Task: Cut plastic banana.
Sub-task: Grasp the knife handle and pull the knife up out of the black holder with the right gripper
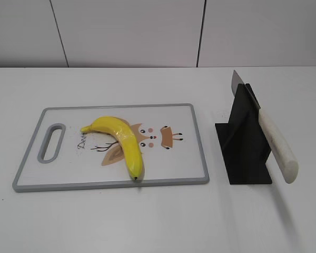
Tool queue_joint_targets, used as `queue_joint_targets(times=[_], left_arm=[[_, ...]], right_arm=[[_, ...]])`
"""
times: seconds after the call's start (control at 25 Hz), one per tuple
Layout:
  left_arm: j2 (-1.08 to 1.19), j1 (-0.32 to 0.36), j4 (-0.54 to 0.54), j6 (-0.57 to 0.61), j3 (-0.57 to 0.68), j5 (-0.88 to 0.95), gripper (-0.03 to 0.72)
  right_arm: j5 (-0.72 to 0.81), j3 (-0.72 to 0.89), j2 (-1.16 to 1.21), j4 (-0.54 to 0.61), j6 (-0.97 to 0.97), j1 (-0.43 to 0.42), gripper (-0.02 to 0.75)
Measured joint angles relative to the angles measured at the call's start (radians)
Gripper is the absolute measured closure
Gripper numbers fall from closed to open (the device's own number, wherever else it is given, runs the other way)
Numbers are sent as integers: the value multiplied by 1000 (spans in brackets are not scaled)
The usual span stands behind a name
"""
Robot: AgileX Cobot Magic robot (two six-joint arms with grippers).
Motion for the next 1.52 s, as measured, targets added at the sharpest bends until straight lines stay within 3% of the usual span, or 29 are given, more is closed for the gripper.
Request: queue_joint_targets(times=[0.24,0.68,0.92,1.36,1.52], left_arm=[[0,0,0,0,0,0,209],[0,0,0,0,0,0,209],[0,0,0,0,0,0,209],[0,0,0,0,0,0,209],[0,0,0,0,0,0,209]], right_arm=[[-22,-17,118,14,23,147,156],[-23,-218,402,51,126,188,156],[-23,-303,570,-24,188,299,156],[-106,-293,746,-39,281,294,157],[-133,-260,789,-37,294,268,192]])
